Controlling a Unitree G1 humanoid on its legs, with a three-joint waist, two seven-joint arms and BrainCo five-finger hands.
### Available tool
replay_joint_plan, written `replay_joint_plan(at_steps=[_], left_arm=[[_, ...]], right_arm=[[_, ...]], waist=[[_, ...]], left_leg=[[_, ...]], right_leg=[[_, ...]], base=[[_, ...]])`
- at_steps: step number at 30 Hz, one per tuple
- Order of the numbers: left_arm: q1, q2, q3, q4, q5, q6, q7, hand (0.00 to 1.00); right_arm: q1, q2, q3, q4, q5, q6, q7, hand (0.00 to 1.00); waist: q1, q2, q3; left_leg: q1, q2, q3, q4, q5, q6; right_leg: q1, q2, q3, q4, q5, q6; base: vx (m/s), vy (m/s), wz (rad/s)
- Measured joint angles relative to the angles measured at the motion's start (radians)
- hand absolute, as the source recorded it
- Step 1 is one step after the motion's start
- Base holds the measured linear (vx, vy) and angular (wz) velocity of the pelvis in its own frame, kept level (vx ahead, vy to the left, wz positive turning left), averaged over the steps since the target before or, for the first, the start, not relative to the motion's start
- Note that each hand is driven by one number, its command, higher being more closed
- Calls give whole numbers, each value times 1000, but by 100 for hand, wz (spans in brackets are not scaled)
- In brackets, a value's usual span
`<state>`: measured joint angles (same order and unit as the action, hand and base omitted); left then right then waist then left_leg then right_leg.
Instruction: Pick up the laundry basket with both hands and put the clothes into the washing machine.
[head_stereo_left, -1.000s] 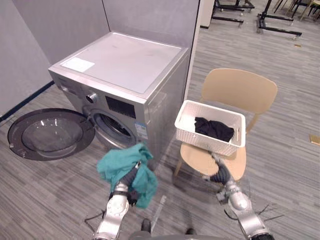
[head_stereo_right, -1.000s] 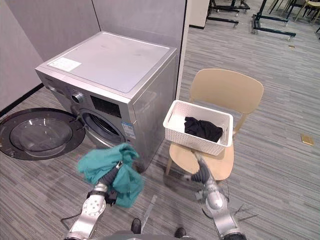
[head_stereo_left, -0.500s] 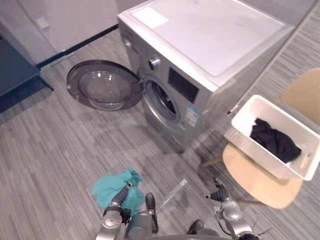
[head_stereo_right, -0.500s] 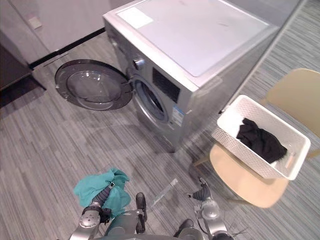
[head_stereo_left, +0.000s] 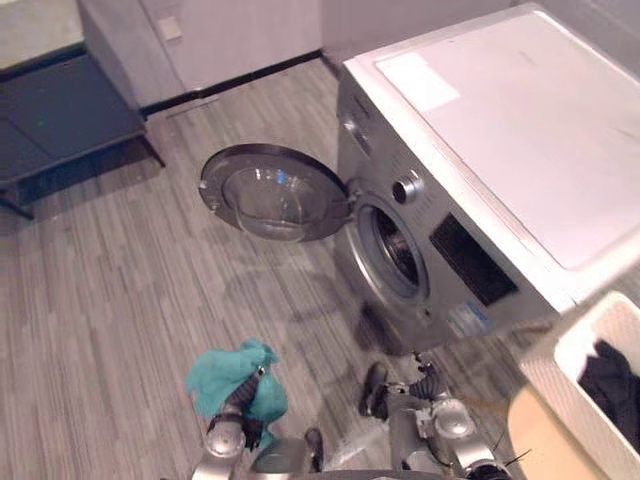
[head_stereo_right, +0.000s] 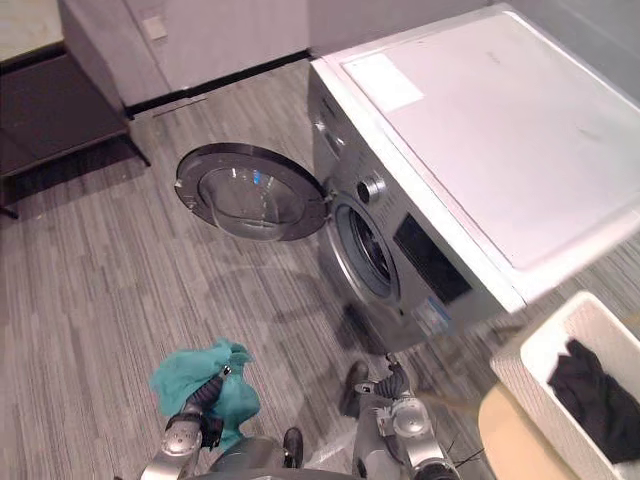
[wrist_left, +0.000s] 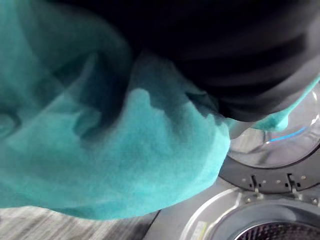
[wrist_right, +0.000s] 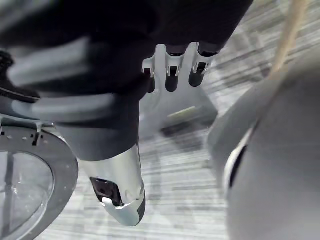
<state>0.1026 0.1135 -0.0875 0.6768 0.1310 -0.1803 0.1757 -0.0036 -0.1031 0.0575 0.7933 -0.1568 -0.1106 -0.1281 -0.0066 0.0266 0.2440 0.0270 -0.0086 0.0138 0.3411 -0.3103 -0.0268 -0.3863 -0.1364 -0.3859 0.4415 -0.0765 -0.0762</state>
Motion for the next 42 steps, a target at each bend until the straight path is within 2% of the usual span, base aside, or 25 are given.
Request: replay_joint_plan(at_steps=[2, 3, 4, 5, 6, 8, 9, 10, 11, 12, 13, 15, 16, 19, 21, 22, 23, 25, 27, 28, 29, 32, 34, 37, 42], left_arm=[[-9, -11, -10, 4, 0, 0, -1, 100], [-5, -21, -11, 4, -1, 0, -1, 100], [-5, -28, -14, 3, -1, 0, -1, 100], [-16, -37, -31, 2, -1, -2, -2, 100], [-21, -43, -31, -1, -2, -4, -2, 100], [-38, -55, -31, 0, -2, -5, -2, 100], [-39, -55, -31, 0, -2, -5, -2, 100], [-53, -57, -33, 0, -2, -4, -2, 100], [-63, -59, -39, 0, -2, -4, -1, 100], [-64, -63, -41, -1, -2, -5, -1, 100], [-80, -74, -55, 11, -1, -5, 0, 100], [-119, -52, -71, 30, 0, -2, -1, 100], [-125, -45, -72, 25, 0, -3, 0, 100], [-119, -25, -70, 29, 0, -3, 0, 100], [-120, -12, -68, 31, 1, -2, 0, 100], [-124, -5, -66, 31, 1, -2, 0, 100], [-127, -3, -65, 30, 0, -1, 0, 100], [-136, 8, -62, 28, 1, 1, 0, 100], [-132, 12, -62, 25, 5, 1, -1, 100], [-127, 19, -59, 22, 20, 1, 0, 100], [-123, 18, -59, 22, 39, 1, -2, 100], [-133, 16, -70, 24, 78, 1, -5, 100], [-152, 15, -72, 31, 78, 2, -6, 100], [-196, 18, -74, 31, 77, 2, 1, 100], [-326, 33, -67, 30, 68, 2, 27, 100]], right_arm=[[-12, -4, 1, -36, 0, -3, -1, 0], [-13, -2, 18, -54, 2, -5, -3, 0], [-13, 0, 24, -54, 8, -8, 2, 0], [-8, 11, 57, -53, 8, -13, 2, 0], [-10, 19, 56, -53, 9, -13, 0, 0], [-30, 42, 54, -38, 8, -14, -3, 0], [-31, 42, 54, -36, 8, -14, -3, 0], [-46, 54, 50, -23, 8, -14, -3, 0], [-48, 53, 43, -16, 8, -14, -4, 0], [-47, 49, 39, -15, 8, -16, -5, 0], [-49, 36, 37, -2, 6, -17, -6, 0], [-44, 43, 36, -15, 6, -18, -10, 0], [-38, 43, 39, -16, 6, -18, -11, 0], [-42, 51, 42, -21, 6, -19, -8, 0], [-57, 51, 56, -19, 5, -19, -9, 0], [-72, 45, 72, -12, 0, -17, -9, 0], [-77, 42, 79, -9, -3, -17, -9, 0], [-87, 38, 92, 12, -4, -14, -8, 0], [-76, 33, 94, 12, -12, -14, -8, 0], [-73, 25, 100, 13, -15, -14, -7, 0], [-70, 17, 100, 13, -15, -14, -7, 0], [-68, -24, 100, 13, -14, -14, -10, 0], [-70, -45, 98, 13, -12, -14, -23, 0], [-106, -81, 89, 12, -1, -15, -46, 0], [-188, -73, 47, 5, 30, -19, -72, 0]], waist=[[-2, 6, 4], [6, 10, 11], [24, 8, 14], [29, -1, 18], [29, -4, 20], [28, -8, 27], [28, -8, 27], [28, -8, 33], [29, -1, 34], [30, 12, 34], [28, 32, 46], [21, 7, 50], [25, -4, 52], [22, -10, 54], [21, -18, 57], [19, -20, 59], [17, -17, 60], [20, -33, 70], [19, -33, 70], [17, -28, 75], [12, -21, 72], [-8, -2, 83], [-10, 4, 91], [-10, 21, 118], [-30, 12, 189]], left_leg=[[-76, 30, 60, 213, 43, -70], [-152, 84, 102, 437, 108, -83], [-179, 118, 130, 542, 86, -59], [-228, 133, 150, 583, 57, -17], [-249, 134, 152, 568, 50, -6], [-319, 128, 113, 410, 24, -13], [-323, 128, 108, 397, 24, -13], [-343, 114, 29, 262, 32, -26], [-333, 106, -53, 115, 78, -67], [-318, 114, -92, 26, 145, -93], [-309, 139, -118, 6, 230, -94], [-306, 112, -75, 15, 206, -75], [-305, 104, -13, 30, 189, -49], [-304, 106, 105, 56, 145, -18], [-304, 123, 184, 56, 134, -9], [-304, 146, 243, 50, 133, -2], [-302, 164, 269, 40, 135, 8], [-248, 180, 378, 19, 133, 17], [-216, 183, 412, 10, 126, 8], [-202, 185, 413, 12, 106, -11], [-202, 189, 406, 14, 99, -19], [-248, 261, 389, 119, 83, -44], [-284, 273, 337, 186, 84, -44], [-329, 265, 244, 267, 84, -44], [-391, 236, 238, 274, 82, -45]], right_leg=[[52, 27, 3, -33, -28, -5], [132, 67, 33, -86, -35, -7], [180, 90, 62, -115, -35, -8], [237, 98, 105, -150, -36, -9], [251, 96, 122, -160, -36, -8], [260, 91, 222, -166, -35, -7], [261, 91, 228, -166, -35, -7], [262, 88, 281, -162, -34, 7], [261, 87, 319, -155, -42, 47], [262, 94, 336, -151, -49, 68], [260, 114, 394, -141, -101, 145], [241, 78, 432, -147, -88, 160], [226, 60, 485, -155, -76, 180], [198, 51, 606, -219, -21, 223], [169, 58, 659, -245, 33, 228], [133, 61, 608, -257, 86, 214], [123, 57, 553, -257, 91, 196], [76, -34, 185, -70, -20, 87], [94, -56, 84, -40, -60, 77], [102, -39, 94, -59, -57, 106], [101, -24, 113, -69, -62, 111], [82, 34, 130, -73, -68, 95], [61, 50, 153, -55, -56, 82], [14, 63, 209, -8, -49, 73], [-114, 51, 260, 63, -28, 71]], base=[[541, -98, -9], [520, -65, -66], [659, -32, -103], [520, 22, -91], [404, 44, -86], [284, 125, -106], [316, 260, -130], [187, 224, -109], [229, 286, -134], [195, 367, -147], [149, 366, -131], [80, 328, -99], [28, 292, -75], [-16, 297, -119], [-42, 219, -144], [-53, 152, -144], [-82, 51, -134], [-91, 4, -114], [-42, -26, -75], [-28, -49, -64], [-8, -46, -56], [50, -115, -40], [80, -61, -49], [71, -3, -59], [-26, 15, -31]])
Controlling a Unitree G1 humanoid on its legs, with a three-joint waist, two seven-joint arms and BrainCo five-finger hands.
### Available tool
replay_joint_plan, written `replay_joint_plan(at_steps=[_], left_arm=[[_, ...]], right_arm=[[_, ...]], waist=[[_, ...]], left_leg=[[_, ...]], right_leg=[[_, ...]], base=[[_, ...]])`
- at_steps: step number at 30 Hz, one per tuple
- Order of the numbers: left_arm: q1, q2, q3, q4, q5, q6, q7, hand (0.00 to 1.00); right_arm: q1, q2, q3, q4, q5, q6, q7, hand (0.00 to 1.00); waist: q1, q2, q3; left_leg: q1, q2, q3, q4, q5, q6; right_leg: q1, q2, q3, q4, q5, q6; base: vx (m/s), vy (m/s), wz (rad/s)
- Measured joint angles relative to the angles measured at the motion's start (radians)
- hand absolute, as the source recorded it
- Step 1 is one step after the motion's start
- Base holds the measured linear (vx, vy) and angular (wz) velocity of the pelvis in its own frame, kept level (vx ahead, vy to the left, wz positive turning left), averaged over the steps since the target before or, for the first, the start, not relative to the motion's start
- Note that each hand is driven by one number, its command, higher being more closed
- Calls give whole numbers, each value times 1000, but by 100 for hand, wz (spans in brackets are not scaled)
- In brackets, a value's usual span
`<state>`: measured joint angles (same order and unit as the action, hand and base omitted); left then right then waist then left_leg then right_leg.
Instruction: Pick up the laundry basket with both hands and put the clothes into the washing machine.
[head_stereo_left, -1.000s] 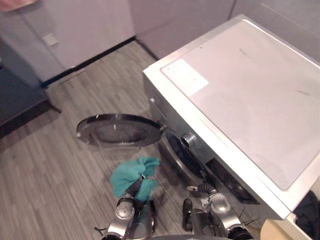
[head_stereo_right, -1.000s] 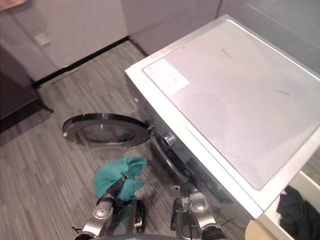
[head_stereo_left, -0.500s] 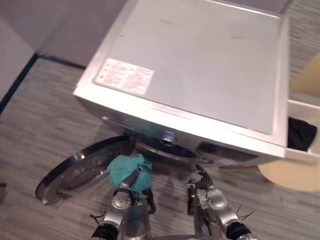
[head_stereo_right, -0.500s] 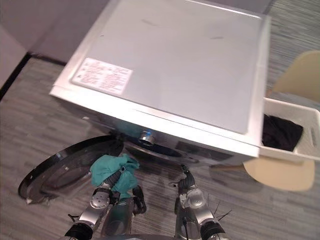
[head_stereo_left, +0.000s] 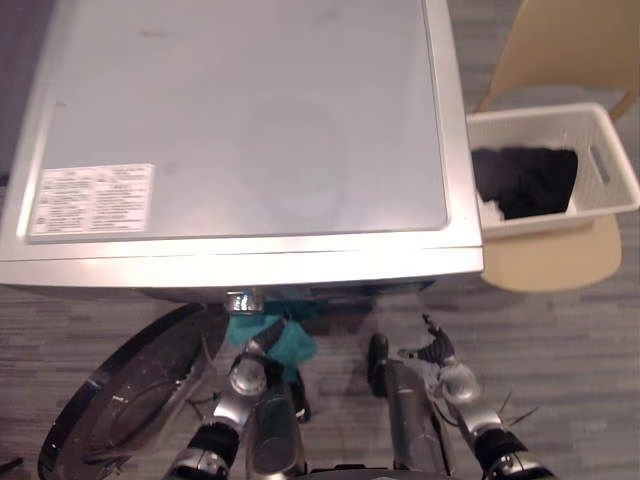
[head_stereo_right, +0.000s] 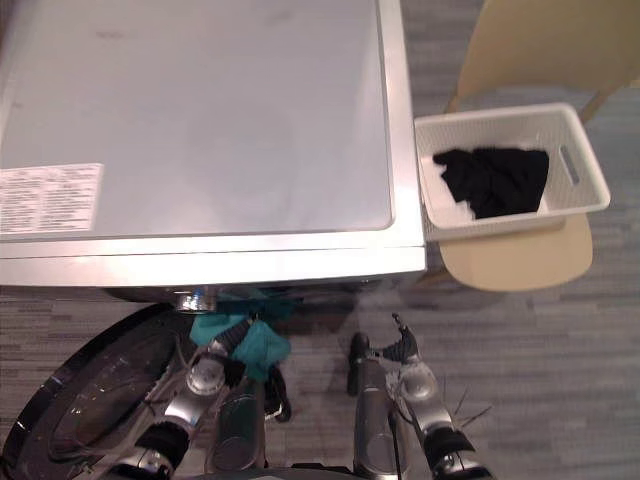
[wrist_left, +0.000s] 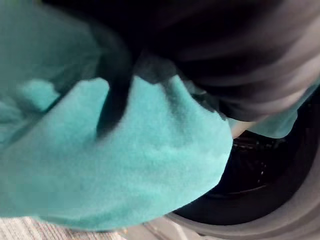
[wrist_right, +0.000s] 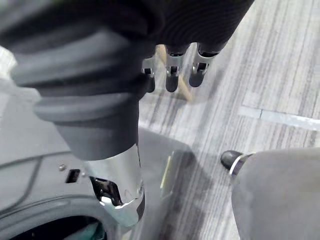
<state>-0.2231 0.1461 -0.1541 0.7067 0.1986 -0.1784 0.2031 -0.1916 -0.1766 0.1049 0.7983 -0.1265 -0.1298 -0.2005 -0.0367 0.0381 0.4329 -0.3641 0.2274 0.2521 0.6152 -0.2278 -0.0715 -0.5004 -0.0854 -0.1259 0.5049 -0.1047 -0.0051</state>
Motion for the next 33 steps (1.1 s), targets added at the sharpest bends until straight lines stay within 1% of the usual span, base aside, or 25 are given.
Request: replay_joint_plan(at_steps=[1, 2, 3, 4, 5, 6, 8, 9, 11, 12, 13, 14, 15, 17, 20, 21, 22, 23, 24, 25, 26, 27, 30, 32, 33], left_arm=[[-30, -7, 5, -7, -12, 0, 16, 100], [-38, -11, 11, -13, -13, 0, 21, 100], [-45, -18, 28, -37, -20, 1, 24, 100], [-59, -29, 46, -72, -31, 3, 35, 100], [-67, -31, 48, -86, -31, 5, 42, 100], [-85, -34, 49, -116, -30, 10, 49, 100], [-134, -44, 56, -179, -23, 18, 64, 100], [-168, -45, 68, -210, -4, 19, 66, 100], [-216, -40, 89, -285, 21, 30, 73, 100], [-221, -38, 94, -301, 27, 35, 77, 100], [-233, -34, 106, -337, 40, 44, 84, 100], [-258, -16, 123, -387, 50, 54, 89, 100], [-269, -9, 128, -398, 51, 55, 90, 100], [-345, 54, 132, -458, 60, 74, 108, 100], [-454, 125, 145, -517, 81, 93, 114, 100], [-526, 163, 142, -520, 86, 97, 125, 100], [-571, 186, 140, -520, 89, 100, 130, 100], [-620, 212, 130, -520, 91, 107, 135, 100], [-703, 250, 97, -517, 95, 118, 146, 100], [-773, 272, 64, -507, 103, 128, 150, 100], [-806, 280, 44, -498, 107, 136, 150, 100], [-871, 293, -2, -466, 121, 143, 150, 100], [-1029, 299, -95, -394, 141, 152, 150, 100], [-1077, 310, -118, -371, 169, 150, 154, 100], [-1090, 314, -131, -349, 184, 149, 153, 100]], right_arm=[[-15, 7, -14, -3, 6, 0, -9, 0], [-20, 9, -18, -12, 12, 1, -13, 0], [-21, 13, -24, -45, 23, 1, -16, 0], [-21, 17, -32, -90, 39, 0, -19, 0], [-20, 17, -32, -108, 44, 0, -21, 0], [-21, 17, -37, -134, 52, 0, -24, 0], [-34, 22, -48, -178, 71, 0, -38, 0], [-54, 32, -60, -199, 78, 0, -42, 0], [-79, 40, -81, -264, 91, -5, -45, 0], [-84, 41, -87, -275, 96, -7, -45, 0], [-90, 42, -101, -299, 101, -13, -47, 0], [-90, 43, -116, -344, 116, -20, -52, 0], [-90, 43, -119, -356, 117, -21, -53, 0], [-88, 43, -146, -415, 124, -30, -56, 0], [-83, 42, -169, -475, 133, -55, -53, 0], [-83, 42, -178, -498, 136, -62, -47, 0], [-82, 42, -182, -511, 136, -63, -42, 0], [-82, 42, -184, -516, 136, -67, -37, 0], [-83, 36, -185, -531, 137, -75, -33, 0], [-83, 31, -186, -537, 138, -83, -30, 0], [-83, 30, -186, -540, 139, -85, -27, 0], [-82, 27, -188, -546, 145, -89, -13, 0], [-83, 20, -188, -554, 154, -97, -5, 0], [-83, 20, -188, -558, 157, -101, 9, 0], [-83, 17, -188, -556, 157, -101, 9, 0]], waist=[[1, -2, 20], [2, -2, 31], [5, -2, 50], [6, -2, 59], [6, -5, 61], [5, -13, 68], [2, -14, 76], [8, -22, 97], [18, -25, 106], [20, -25, 106], [25, -26, 106], [23, -28, 109], [23, -31, 111], [23, -35, 113], [20, -39, 115], [16, -45, 118], [10, -53, 120], [4, -55, 120], [-3, -56, 120], [-4, -65, 123], [-4, -71, 124], [-6, -75, 124], [-10, -87, 125], [-15, -95, 126], [-11, -102, 125]], left_leg=[[-35, 3, -2, 40, -10, -3], [-47, 8, -3, 65, -21, -6], [-74, 23, -7, 122, -47, -6], [-131, 44, -20, 203, -85, -2], [-156, 48, -30, 242, -105, 0], [-202, 52, -43, 312, -156, 2], [-302, 59, -79, 427, -274, 4], [-367, 70, -92, 508, -301, 12], [-514, 82, -120, 639, -338, 27], [-538, 85, -124, 658, -339, 30], [-584, 87, -132, 692, -341, 32], [-641, 86, -146, 735, -342, 33], [-655, 86, -150, 747, -342, 33], [-739, 86, -181, 820, -349, 26], [-819, 85, -211, 905, -360, 26], [-851, 82, -225, 939, -366, 24], [-867, 76, -230, 956, -366, 24], [-887, 71, -240, 972, -367, 23], [-920, 68, -258, 995, -368, 21], [-937, 66, -265, 1011, -368, 20], [-943, 66, -267, 1016, -368, 20], [-961, 66, -278, 1031, -369, 17], [-990, 65, -286, 1055, -370, 17], [-1006, 66, -298, 1065, -371, 14], [-1017, 66, -303, 1066, -371, 12]], right_leg=[[-43, -2, 10, 40, 0, 0], [-58, 0, 13, 63, 0, 0], [-92, 4, 14, 114, -1, 1], [-156, 5, 13, 198, -9, 4], [-185, 1, 13, 238, -25, 6], [-234, -13, 15, 314, -74, 2], [-343, -27, 15, 447, -146, 8], [-401, -33, 15, 512, -167, 12], [-532, -41, 18, 611, -188, 15], [-554, -42, 18, 624, -189, 13], [-595, -46, 18, 650, -189, 13], [-646, -58, 13, 687, -189, 13], [-657, -59, 14, 697, -189, 13], [-728, -62, 12, 762, -191, 9], [-800, -77, 7, 843, -203, -5], [-827, -86, 4, 878, -209, -11], [-842, -95, 3, 899, -213, -13], [-857, -99, 0, 915, -219, -17], [-876, -108, -10, 937, -225, -23], [-892, -110, -11, 953, -228, -24], [-899, -111, -10, 960, -230, -25], [-910, -112, -16, 973, -232, -22], [-935, -116, -21, 1000, -241, -31], [-946, -117, -30, 1009, -245, -36], [-954, -117, -35, 1010, -245, -37]], base=[[-84, -13, -17], [-106, -6, -26], [-175, -2, -32], [-195, -2, -27], [-222, -18, -8], [-164, -17, 14], [-249, -2, 18], [-283, 7, 8], [-337, -7, 1], [-293, -5, -5], [-226, 0, 2], [-208, -8, 5], [-220, -27, 11], [-145, -46, 10], [-93, -33, 10], [-61, -25, 15], [-43, -22, 18], [-49, -28, 22], [-37, -30, 17], [-29, -27, 12], [-14, -37, 4], [-4, -29, 3], [18, -29, 2], [36, -35, 0], [39, -37, 2]])
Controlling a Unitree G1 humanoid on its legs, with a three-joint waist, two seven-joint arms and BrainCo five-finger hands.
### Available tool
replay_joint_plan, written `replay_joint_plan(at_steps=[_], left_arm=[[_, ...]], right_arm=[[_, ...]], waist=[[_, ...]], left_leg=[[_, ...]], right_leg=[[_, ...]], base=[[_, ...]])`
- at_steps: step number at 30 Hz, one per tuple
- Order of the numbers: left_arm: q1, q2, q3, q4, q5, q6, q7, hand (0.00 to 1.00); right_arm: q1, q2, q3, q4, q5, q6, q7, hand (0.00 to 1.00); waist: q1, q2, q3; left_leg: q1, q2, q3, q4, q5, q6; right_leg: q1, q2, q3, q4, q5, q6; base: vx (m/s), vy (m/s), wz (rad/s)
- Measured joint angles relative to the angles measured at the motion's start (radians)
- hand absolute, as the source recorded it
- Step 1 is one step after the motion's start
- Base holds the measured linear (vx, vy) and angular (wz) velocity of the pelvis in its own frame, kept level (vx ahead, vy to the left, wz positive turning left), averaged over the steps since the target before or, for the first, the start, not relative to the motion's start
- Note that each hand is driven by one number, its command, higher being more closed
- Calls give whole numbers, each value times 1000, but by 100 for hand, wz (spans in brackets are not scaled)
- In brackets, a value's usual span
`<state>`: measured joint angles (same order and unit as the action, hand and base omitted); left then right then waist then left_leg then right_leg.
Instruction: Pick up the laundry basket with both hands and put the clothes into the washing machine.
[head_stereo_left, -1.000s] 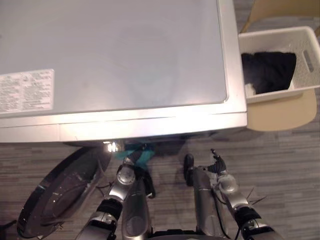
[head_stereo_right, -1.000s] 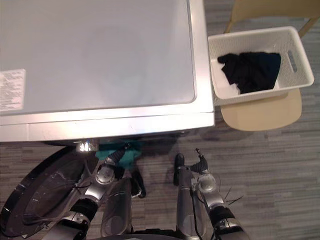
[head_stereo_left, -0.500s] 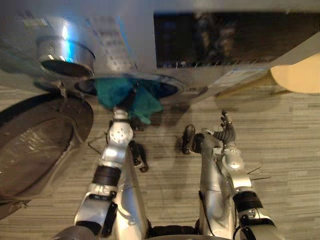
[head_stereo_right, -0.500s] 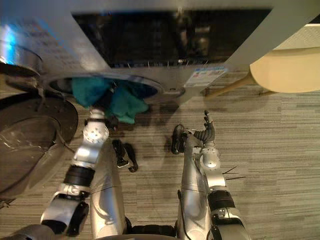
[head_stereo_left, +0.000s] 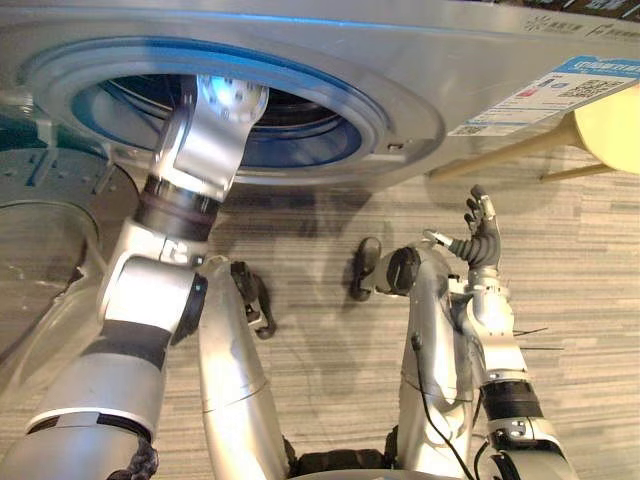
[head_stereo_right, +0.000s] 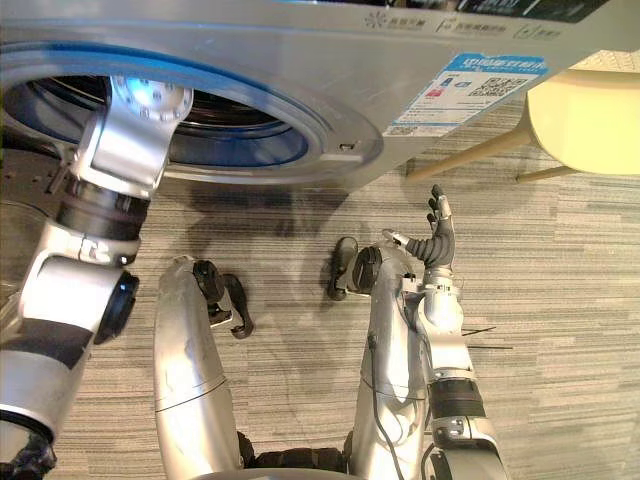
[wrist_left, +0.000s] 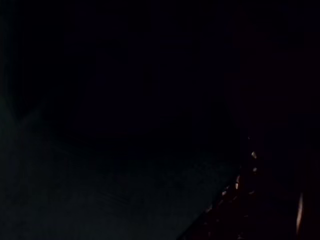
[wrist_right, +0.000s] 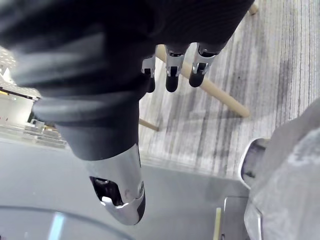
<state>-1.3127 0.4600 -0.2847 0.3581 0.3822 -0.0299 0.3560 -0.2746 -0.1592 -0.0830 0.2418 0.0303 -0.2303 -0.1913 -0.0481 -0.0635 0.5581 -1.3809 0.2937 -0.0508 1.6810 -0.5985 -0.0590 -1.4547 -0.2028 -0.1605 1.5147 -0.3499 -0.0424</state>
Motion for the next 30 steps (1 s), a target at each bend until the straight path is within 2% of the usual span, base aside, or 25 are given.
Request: replay_joint_plan(at_steps=[3, 4, 8, 11, 17, 22, 26, 30], left_arm=[[-47, -3, -30, 121, 37, 13, -38, 100], [-69, -6, -30, 181, 65, 18, -69, 0], [-87, -13, -23, 366, 159, 36, -224, 0], [-80, -19, -20, 406, 181, 57, -271, 0], [-66, -36, 17, 433, 217, 67, -314, 0], [-23, -15, 61, 433, 213, 67, -338, 0], [-23, 5, 104, 427, 158, 66, -352, 0], [-8, 61, 158, 395, 80, 66, -352, 0]], right_arm=[[0, 1, 0, 0, 4, -1, 3, 0], [-1, 2, 1, -1, 9, -1, 11, 0], [-1, 4, 5, -5, 40, 5, 43, 0], [-1, 10, 5, -21, 46, 5, 65, 0], [-1, 10, 5, -24, 78, 7, 84, 0], [0, 10, 11, -30, 78, 13, 106, 0], [1, 10, 12, -31, 78, 15, 108, 0], [4, 9, 13, -32, 76, 20, 110, 0]], waist=[[-4, -4, 0], [-10, -6, 0], [-24, -6, 0], [-23, -19, 1], [-24, -19, 1], [-20, -20, 0], [-18, -20, 0], [-14, -19, 0]], left_leg=[[-13, 0, -6, 5, 0, 0], [-18, 1, -4, 5, -1, -1], [-31, 8, -1, -7, -4, -4], [-41, 21, 13, -6, -6, 0], [-47, 27, 14, -5, -9, -1], [-35, 45, 27, -15, -14, -1], [-31, 50, 32, -33, -13, -2], [-19, 52, 35, -38, -14, -3]], right_leg=[[-7, 0, -5, 0, 0, 0], [-10, 0, -5, -4, 1, 2], [-21, 15, -6, -30, 9, 15], [-42, 30, 3, -31, 13, 13], [-51, 35, 5, -31, 13, 12], [-52, 46, 11, -38, 13, 13], [-52, 49, 9, -52, 15, 11], [-48, 51, 10, -51, 22, -2]], base=[[20, -14, -1], [43, -8, -8], [39, -3, -12], [43, -9, -13], [38, -9, -5], [14, -20, -6], [20, -13, -2], [54, -23, -2]])
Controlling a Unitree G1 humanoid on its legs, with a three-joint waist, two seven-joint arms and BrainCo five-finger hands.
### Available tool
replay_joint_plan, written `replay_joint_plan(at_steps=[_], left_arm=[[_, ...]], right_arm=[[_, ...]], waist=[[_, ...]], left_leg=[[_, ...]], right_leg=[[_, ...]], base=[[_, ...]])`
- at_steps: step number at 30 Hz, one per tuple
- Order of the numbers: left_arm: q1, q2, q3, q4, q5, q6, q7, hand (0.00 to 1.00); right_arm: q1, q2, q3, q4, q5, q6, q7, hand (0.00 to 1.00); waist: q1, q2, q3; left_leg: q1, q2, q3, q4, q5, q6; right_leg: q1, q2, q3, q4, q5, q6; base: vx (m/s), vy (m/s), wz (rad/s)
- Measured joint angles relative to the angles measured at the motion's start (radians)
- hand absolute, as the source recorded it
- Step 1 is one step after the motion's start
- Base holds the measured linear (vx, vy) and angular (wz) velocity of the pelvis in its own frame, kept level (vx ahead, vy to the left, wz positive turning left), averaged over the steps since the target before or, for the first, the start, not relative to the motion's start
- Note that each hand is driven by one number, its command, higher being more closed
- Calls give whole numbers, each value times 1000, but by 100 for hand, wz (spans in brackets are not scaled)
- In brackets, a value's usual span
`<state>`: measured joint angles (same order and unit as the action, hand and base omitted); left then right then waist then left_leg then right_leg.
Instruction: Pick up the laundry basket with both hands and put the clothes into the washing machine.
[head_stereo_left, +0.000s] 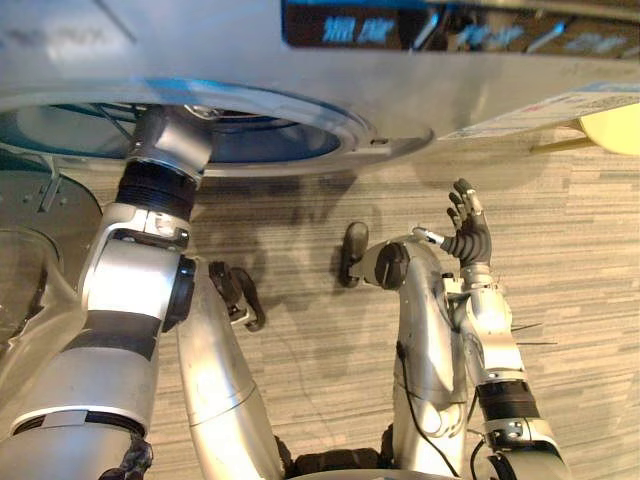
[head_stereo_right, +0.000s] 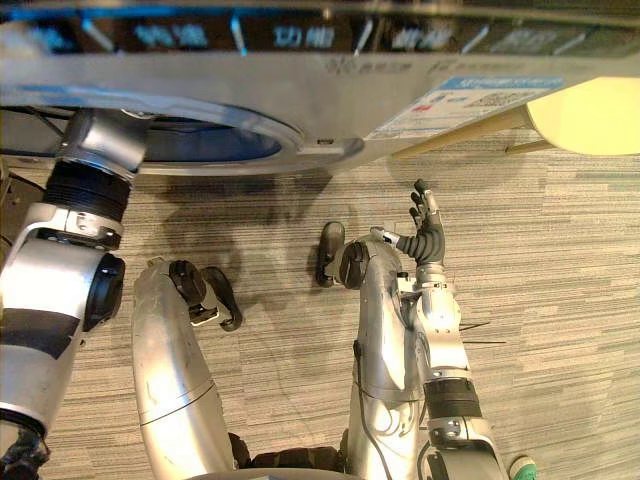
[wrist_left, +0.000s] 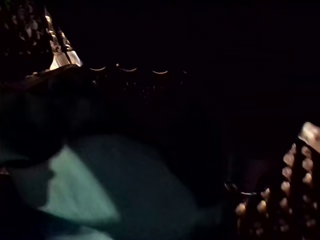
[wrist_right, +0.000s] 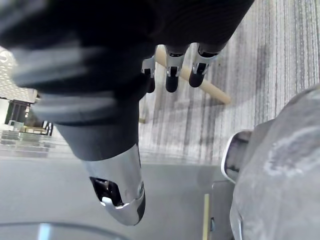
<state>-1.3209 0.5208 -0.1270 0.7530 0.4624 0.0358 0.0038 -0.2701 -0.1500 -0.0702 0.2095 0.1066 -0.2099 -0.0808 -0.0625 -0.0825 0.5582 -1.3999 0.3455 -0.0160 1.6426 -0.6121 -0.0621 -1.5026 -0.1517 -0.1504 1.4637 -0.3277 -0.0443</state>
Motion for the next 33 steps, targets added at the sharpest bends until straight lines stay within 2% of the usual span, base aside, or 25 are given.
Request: replay_joint_plan(at_steps=[2, 5, 6, 8, 11, 12, 13, 14, 15, 16, 17, 19, 21, 24, 27, 30, 33], left_arm=[[44, 24, 63, -80, -21, -2, 28, 0], [177, 23, 167, -229, -56, -4, 119, 0], [246, 11, 189, -278, -85, -4, 159, 0], [349, -28, 229, -347, -128, -5, 194, 0], [600, -176, 290, -495, -233, -26, 253, 0], [704, -251, 296, -527, -267, -35, 269, 0], [813, -321, 295, -565, -298, -48, 283, 0], [869, -354, 293, -576, -309, -55, 286, 0], [984, -420, 282, -585, -334, -66, 285, 0], [1085, -468, 270, -587, -382, -94, 283, 0], [1127, -482, 261, -587, -398, -105, 281, 0], [1279, -504, 215, -576, -464, -145, 255, 0], [1355, -508, 188, -520, -478, -173, 221, 0], [1424, -506, 177, -410, -476, -178, 178, 0], [1453, -504, 176, -249, -457, -176, 150, 0], [1445, -492, 176, -65, -418, -173, 145, 0], [1439, -472, 177, 38, -390, -169, 131, 0]], right_arm=[[16, -6, -2, -7, 0, -2, 0, 0], [46, 2, -2, -8, -12, -8, -1, 0], [63, 6, -2, -6, -22, -8, -3, 0], [94, 12, -2, -6, -38, -8, -3, 0], [154, 31, 7, 0, -67, 6, -6, 0], [185, 43, 21, 0, -83, 21, -6, 0], [208, 57, 35, 0, -93, 30, -5, 0], [221, 65, 37, 0, -98, 32, -5, 0], [260, 72, 37, 3, -105, 35, -5, 0], [286, 72, 36, 7, -117, 40, -6, 0], [290, 72, 36, 14, -119, 41, -6, 0], [326, 73, 36, 55, -134, 45, -10, 0], [361, 74, 37, 97, -140, 58, -15, 0], [395, 89, 48, 148, -157, 64, -32, 0], [402, 106, 50, 244, -157, 66, -45, 0], [396, 99, 49, 401, -157, 68, -51, 0], [392, 81, 45, 515, -157, 79, -51, 0]], waist=[[18, 1, 0], [24, 3, -1], [28, 4, -2], [39, 10, -7], [71, 17, -12], [83, 22, -24], [91, 22, -25], [95, 25, -35], [102, 33, -101], [106, 35, -142], [106, 35, -143], [106, 45, -177], [107, 52, -212], [107, 55, -261], [107, 61, -310], [101, 72, -359], [97, 90, -380]], left_leg=[[9, 2, 0, -3, 0, 0], [33, -1, -5, -36, 8, -11], [53, -4, -5, -56, 14, -13], [86, -11, -4, -84, 21, -19], [188, -16, 4, -155, 32, -34], [241, -16, 7, -189, 35, -39], [312, -18, 18, -231, 38, -44], [342, -19, 23, -254, 39, -46], [373, -21, 30, -301, 42, -49], [436, -36, 46, -358, 52, -53], [485, -39, 49, -391, 58, -54], [663, -53, 75, -526, 92, -65], [796, -71, 87, -645, 128, -68], [959, -84, 127, -803, 173, -66], [1101, -88, 184, -988, 240, -60], [1225, -110, 238, -1202, 331, -55], [1323, -137, 280, -1367, 401, -51]], right_leg=[[5, 0, 1, -2, -2, 3], [42, -1, -12, -33, -1, 2], [65, -1, -17, -49, -1, 1], [97, -2, -20, -68, -2, 2], [196, -2, -33, -117, -12, -10], [247, -1, -40, -139, -20, -12], [312, 0, -41, -167, -31, -5], [342, 1, -43, -185, -36, -1], [373, 3, -48, -222, -42, 7], [426, 0, -49, -262, -44, 9], [473, -1, -50, -285, -45, 11], [651, -2, -73, -391, -43, 9], [784, -3, -89, -486, -25, 9], [929, 5, -94, -616, 9, 19], [1048, 34, -84, -792, 81, 35], [1153, 71, -60, -1013, 180, 53], [1241, 97, -36, -1192, 273, 64]], base=[[0, 0, 0], [12, -28, 6], [25, -27, 10], [46, -36, 13], [78, -44, 13], [86, -53, 19], [87, -58, 18], [81, -65, 17], [127, -68, 16], [110, -55, 18], [174, -64, 25], [163, -58, 29], [200, -36, 28], [179, 11, 4], [129, 44, -23], [98, 66, -29], [116, 90, -31]])
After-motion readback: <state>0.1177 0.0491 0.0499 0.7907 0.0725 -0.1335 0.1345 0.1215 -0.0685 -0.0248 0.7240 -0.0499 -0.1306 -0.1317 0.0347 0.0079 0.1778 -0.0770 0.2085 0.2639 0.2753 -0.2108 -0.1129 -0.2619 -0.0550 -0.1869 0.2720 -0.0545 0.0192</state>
